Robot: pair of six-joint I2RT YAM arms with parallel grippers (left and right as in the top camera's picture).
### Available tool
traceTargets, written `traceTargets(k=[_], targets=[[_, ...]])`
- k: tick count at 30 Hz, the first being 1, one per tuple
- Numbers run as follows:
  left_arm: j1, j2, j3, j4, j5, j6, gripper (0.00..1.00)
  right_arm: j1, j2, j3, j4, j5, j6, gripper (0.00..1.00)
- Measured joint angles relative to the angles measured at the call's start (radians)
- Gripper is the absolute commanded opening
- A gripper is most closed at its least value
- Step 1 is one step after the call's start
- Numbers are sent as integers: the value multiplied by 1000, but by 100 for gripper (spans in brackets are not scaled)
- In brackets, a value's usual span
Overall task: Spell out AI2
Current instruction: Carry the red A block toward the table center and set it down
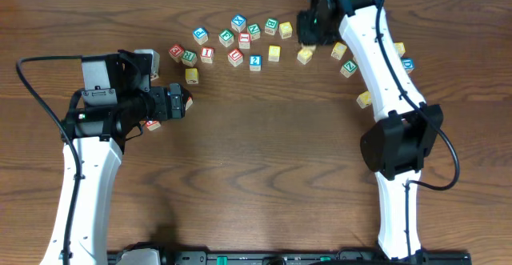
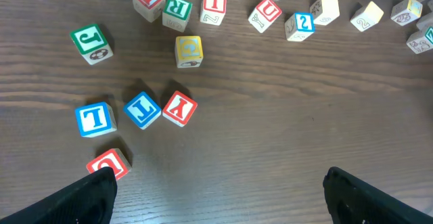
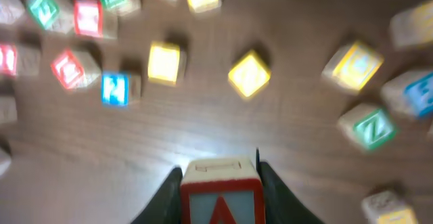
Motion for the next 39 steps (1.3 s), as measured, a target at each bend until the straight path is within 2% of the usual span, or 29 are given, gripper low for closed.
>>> traceTargets(k=[4, 12, 17, 25, 32, 39], targets=[[0, 0, 0, 0, 0, 0, 96, 27, 10, -2, -69, -18, -2, 20], [0, 0, 0, 1, -1, 0, 96, 106, 10, -96, -71, -33, -10, 19], [0, 0, 0, 5, -35, -11, 96, 149, 11, -206, -21, -36, 13, 15], [0, 0, 0, 8, -77, -37, 96, 234, 20, -317, 95, -28, 73, 19], [0, 0, 0, 8, -83, -39, 96, 300, 23, -350, 185, 73, 176, 16], [0, 0, 0, 8, -83, -46, 96, 328, 24, -458, 281, 117, 280, 15]])
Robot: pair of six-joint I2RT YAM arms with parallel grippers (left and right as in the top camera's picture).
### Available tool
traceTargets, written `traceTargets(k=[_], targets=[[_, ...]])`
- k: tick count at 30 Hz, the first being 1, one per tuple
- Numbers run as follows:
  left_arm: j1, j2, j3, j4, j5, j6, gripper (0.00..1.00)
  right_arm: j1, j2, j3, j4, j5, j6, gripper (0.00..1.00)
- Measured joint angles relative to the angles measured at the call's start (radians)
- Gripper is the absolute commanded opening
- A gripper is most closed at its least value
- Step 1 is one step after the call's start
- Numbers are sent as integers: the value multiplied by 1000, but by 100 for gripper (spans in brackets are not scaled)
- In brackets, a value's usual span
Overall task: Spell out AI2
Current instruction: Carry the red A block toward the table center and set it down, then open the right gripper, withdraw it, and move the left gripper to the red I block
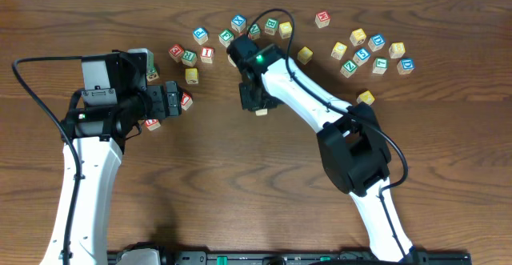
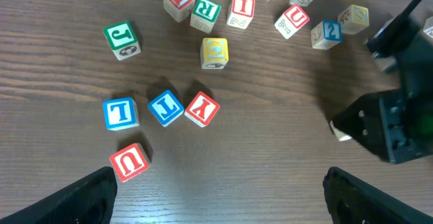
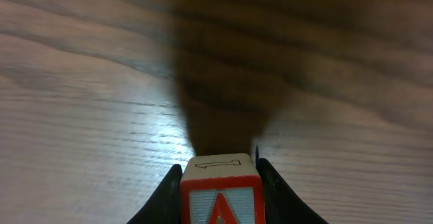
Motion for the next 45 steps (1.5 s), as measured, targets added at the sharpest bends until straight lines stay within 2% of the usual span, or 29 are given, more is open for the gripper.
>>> traceTargets(k=[12, 22, 28, 30, 33, 45], targets=[[0, 0, 0, 0, 0, -3, 96, 34, -2, -26, 53, 39, 114, 30], [0, 0, 0, 0, 0, -3, 96, 41, -1, -48, 26, 27, 142, 38], [0, 0, 0, 0, 0, -3, 97, 38, -1, -47, 33, 31, 140, 41], [0, 0, 0, 0, 0, -3, 97, 36, -1, -40, 33, 29, 130, 44], [0, 0, 0, 0, 0, -3, 96, 30, -7, -31, 37, 27, 111, 55], [0, 0, 0, 22, 0, -3, 96, -48, -192, -11, 75, 39, 28, 61]])
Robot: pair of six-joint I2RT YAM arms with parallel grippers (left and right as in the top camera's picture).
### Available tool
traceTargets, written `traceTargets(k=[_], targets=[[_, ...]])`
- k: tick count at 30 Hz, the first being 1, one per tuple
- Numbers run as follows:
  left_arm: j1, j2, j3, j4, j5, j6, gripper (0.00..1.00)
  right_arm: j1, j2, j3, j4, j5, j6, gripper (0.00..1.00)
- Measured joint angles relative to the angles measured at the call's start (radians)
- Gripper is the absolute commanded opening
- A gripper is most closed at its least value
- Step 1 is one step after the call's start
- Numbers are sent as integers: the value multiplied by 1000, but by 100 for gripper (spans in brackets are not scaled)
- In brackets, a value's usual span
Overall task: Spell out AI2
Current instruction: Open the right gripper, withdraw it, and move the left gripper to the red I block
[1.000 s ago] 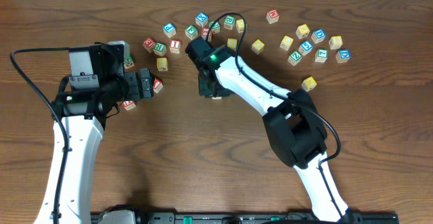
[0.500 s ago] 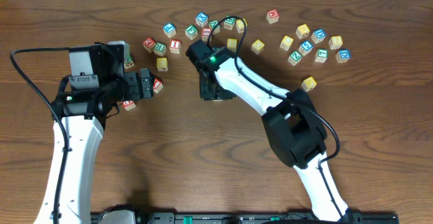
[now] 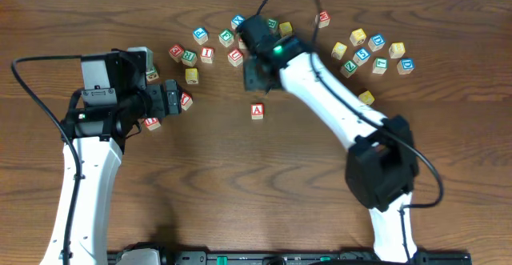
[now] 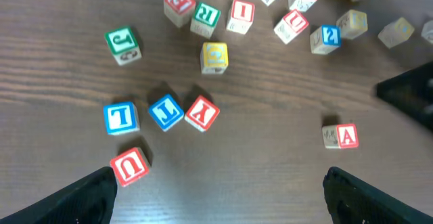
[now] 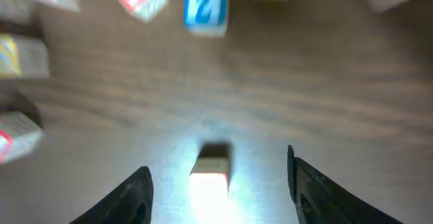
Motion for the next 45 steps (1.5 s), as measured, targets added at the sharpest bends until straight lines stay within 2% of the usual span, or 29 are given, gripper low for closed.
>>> traceTargets(k=[5, 10, 16, 24, 30, 40, 45], targets=[[0, 0, 0, 18, 0, -3, 96, -68, -12, 6, 4, 0, -46, 65], [0, 0, 0, 29, 0, -28, 96, -104, -12, 6, 6, 0, -72, 73], [-4, 3, 0, 44, 0, -58, 96, -121, -12, 6, 6, -6, -87, 74], [-61, 109, 98, 23, -1, -64, 96, -161, -12, 6, 14, -31, -96, 74], [-117, 190, 179, -31, -64, -81, 95, -166, -12, 6, 5, -39, -96, 74], [-153, 235, 187, -47, -169, -121, 91, -184, -12, 6, -11, -42, -99, 75], [-153, 327, 326, -181, -181, -139, 91, -184, -12, 6, -16, -42, -100, 76]])
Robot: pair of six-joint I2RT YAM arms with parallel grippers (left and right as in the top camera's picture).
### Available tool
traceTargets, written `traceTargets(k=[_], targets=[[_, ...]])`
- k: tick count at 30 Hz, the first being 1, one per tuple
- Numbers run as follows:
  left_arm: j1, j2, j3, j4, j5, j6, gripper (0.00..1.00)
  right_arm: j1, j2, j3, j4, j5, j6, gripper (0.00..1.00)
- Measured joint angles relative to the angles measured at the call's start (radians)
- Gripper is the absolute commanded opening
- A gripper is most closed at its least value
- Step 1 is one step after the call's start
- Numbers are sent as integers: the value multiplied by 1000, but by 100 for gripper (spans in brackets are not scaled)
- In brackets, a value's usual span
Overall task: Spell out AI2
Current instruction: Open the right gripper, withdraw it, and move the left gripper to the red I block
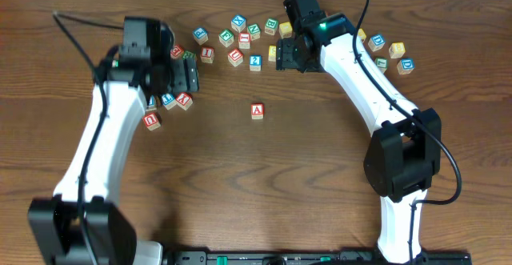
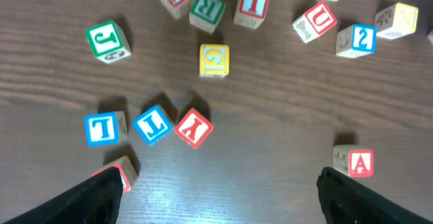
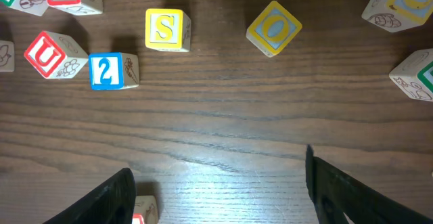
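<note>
The red "A" block [image 1: 257, 111] stands alone on the table in front of the block row; it also shows at the lower right of the left wrist view [image 2: 360, 163]. The red "I" block [image 1: 207, 54] and blue "2" block [image 1: 255, 61] sit in the back row. My left gripper [image 1: 188, 77] hangs open over the left-hand blocks, empty [image 2: 220, 197]. My right gripper [image 1: 290, 55] is open and empty [image 3: 216, 190] just right of the "2" block [image 3: 108, 71].
Yellow "S" [image 3: 166, 29], yellow "O" [image 3: 273, 29] and red "U" [image 3: 46, 53] lie near the right gripper. Green "J" [image 2: 107, 40], yellow "G" [image 2: 214, 59] and red "Y" [image 2: 194, 127] lie under the left gripper. More blocks cluster at the back right [image 1: 384, 53].
My left arm has swung toward the back, so its open gripper now hangs close to the left blocks. My right gripper has shifted right along the back row. The "A" block has not moved.
My right gripper was shut on the "A" block over the back row. Then it held the block low over the table's middle. Then it was open near the back row with "A" left on the table. Now both grippers hang open near that row.
</note>
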Motion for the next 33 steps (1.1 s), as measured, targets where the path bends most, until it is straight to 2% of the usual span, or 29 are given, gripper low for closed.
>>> traceTargets(k=[5, 8, 11, 20, 25, 33], targets=[[0, 158, 241, -113, -3, 0, 89, -2, 0, 0, -19, 0, 0, 77], [-7, 257, 364, -131, -6, 8, 83, -10, 0, 0, -41, 0, -3, 77], [-30, 343, 439, -130, -28, 20, 82, -24, 0, 0, -66, 0, -11, 79], [-128, 519, 466, 15, -138, 31, 79, -50, 0, 0, -117, 0, -42, 78], [-151, 560, 466, 75, -184, 25, 73, -51, 0, 0, -147, 3, -69, 77], [-145, 595, 466, 147, -217, -5, 71, -51, 0, 0, -168, 16, -80, 76]])
